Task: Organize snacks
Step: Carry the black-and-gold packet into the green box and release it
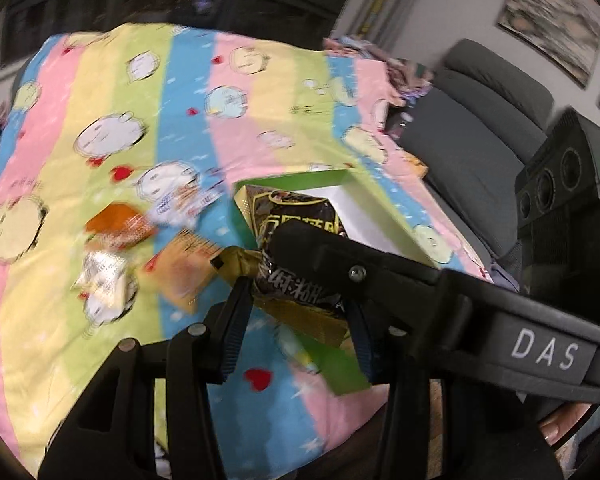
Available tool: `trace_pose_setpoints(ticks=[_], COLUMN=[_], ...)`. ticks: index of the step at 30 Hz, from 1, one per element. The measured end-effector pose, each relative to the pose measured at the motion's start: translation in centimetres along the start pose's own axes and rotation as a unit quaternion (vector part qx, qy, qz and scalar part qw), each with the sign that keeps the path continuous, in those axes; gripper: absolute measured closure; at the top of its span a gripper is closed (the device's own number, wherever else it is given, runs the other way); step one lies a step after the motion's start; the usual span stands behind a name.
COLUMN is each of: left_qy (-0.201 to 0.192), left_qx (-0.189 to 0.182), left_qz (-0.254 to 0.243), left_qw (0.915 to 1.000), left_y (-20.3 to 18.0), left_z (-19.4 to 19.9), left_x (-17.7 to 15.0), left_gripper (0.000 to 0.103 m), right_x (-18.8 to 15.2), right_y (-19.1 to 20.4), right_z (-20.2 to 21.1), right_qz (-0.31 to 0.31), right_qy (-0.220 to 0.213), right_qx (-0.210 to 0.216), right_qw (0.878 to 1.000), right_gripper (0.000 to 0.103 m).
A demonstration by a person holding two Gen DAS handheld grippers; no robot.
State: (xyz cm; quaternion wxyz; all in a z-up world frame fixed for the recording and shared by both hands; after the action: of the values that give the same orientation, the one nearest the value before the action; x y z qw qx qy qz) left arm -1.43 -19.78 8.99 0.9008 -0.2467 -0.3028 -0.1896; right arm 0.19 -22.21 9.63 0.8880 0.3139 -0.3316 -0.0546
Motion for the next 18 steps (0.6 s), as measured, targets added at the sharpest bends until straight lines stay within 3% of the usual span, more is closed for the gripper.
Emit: trace_pose_setpoints(ticks=[9,18], left_qy=[0.013,0.044], left_qx=[-0.046,-0.084], left_qz=[-0.065,-0.085], left_qw=[0.9967,0.9919], left_y=[-5.7,-8.2], left_z=[-4.1,-9.4], left_x=[2.6,4.4], left_gripper=[0.057,0.057], right_x=[3.3,6.1], right_y=[-6.0,-11.5], right_z=[4.2,4.7], right_qz=[-0.041,-0.068], right_qy=[-0.065,-0.078], right_qx=[-0.044,-0.09], right_qw=[0.996,0.991], right_gripper=[0.054,0.054])
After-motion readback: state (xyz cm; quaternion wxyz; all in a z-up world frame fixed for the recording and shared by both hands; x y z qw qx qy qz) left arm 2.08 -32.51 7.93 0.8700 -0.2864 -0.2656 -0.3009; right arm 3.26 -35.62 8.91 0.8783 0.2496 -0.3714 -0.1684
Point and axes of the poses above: each gripper's, at about its wrist camera, not at the fingertips, and z roughly against the way its jaws point, y to its left, x to its top, the point moved 10 cm from there along -z, roughly the way its jaws point, and after that the axes turned 5 degrees about y, right-handed, at the moved point
